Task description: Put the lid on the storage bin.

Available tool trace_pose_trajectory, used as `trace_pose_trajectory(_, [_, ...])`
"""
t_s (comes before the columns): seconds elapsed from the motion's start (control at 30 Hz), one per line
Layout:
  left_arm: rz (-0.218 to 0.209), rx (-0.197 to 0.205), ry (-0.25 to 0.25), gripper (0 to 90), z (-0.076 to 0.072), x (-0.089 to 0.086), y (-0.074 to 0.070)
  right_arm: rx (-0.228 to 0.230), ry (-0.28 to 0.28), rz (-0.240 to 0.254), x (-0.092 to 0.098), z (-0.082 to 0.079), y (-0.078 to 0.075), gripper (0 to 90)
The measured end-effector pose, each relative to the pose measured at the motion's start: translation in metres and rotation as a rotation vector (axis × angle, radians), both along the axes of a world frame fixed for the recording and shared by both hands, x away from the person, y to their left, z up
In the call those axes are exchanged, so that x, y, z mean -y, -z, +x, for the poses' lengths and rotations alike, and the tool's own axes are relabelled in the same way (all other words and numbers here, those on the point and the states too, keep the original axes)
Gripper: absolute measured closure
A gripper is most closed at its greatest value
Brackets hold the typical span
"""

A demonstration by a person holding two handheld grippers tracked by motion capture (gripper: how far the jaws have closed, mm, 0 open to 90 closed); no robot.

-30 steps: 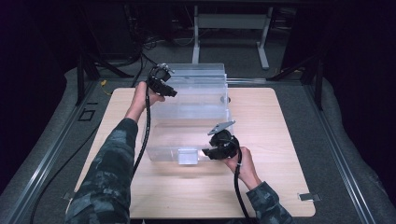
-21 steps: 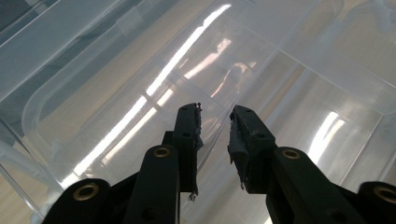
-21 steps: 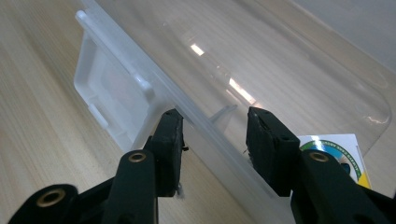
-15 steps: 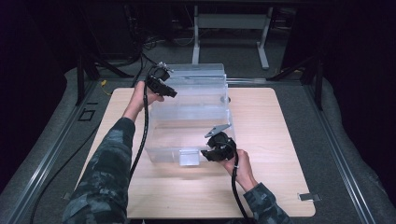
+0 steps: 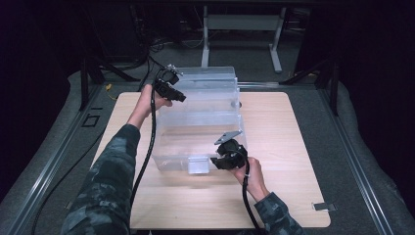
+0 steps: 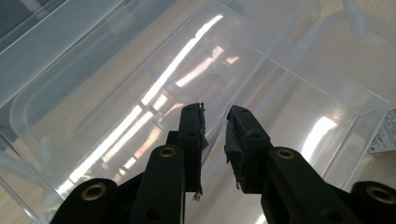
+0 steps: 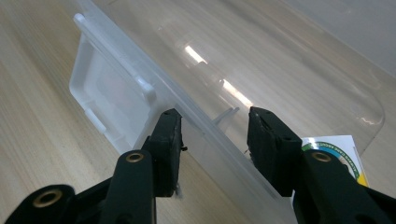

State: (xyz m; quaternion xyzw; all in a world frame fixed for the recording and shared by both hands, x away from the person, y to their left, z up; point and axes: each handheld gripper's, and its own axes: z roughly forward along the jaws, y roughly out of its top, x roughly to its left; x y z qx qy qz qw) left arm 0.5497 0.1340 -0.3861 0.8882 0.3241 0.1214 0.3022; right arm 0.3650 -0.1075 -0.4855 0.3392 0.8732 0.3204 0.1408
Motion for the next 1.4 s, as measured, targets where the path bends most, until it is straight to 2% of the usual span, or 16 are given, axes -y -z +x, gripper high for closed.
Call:
trace_pose_trajectory(0.13, [0.003,-0.002,0.007,75.4,-0.002,0.000,-0.002,0.000,-0.004,0.001,0.000,0.000,0.000,55.7])
trace_pose_trajectory(0.5, [-0.021,-0.003,0.026,76.0,-0.011,-0.002,-0.009,-0.003,-0.007,-0.002,0.000,0.001,0.001,55.1])
trace_pose_trajectory(0.63, [-0.026,0.010,0.035,76.5,-0.016,-0.004,-0.010,-0.006,-0.008,-0.001,-0.001,0.001,0.001,54.9])
trace_pose_trajectory(0.73, [-0.054,0.012,0.035,76.5,-0.020,-0.006,-0.010,-0.013,-0.007,-0.012,0.000,0.000,0.000,54.8])
trace_pose_trajectory(0.77, [-0.055,0.016,0.040,76.5,-0.021,-0.007,-0.011,-0.001,-0.004,-0.005,-0.001,0.000,0.001,54.8])
trace_pose_trajectory(0.9, [-0.069,0.020,0.047,76.8,-0.027,-0.009,-0.012,-0.002,-0.006,-0.007,-0.001,0.001,0.001,54.7])
trace_pose_trajectory(1.13, [-0.061,0.050,0.059,77.5,-0.039,-0.009,-0.014,-0.003,-0.008,-0.009,-0.001,0.001,0.001,54.4])
trace_pose_trajectory(1.2, [-0.062,0.058,0.064,77.6,-0.042,-0.010,-0.015,0.000,0.000,-0.025,-0.001,0.000,0.001,54.4])
trace_pose_trajectory(1.4, [-0.048,0.083,0.072,77.9,-0.054,-0.009,-0.017,0.003,-0.004,-0.016,-0.002,0.000,0.001,54.0])
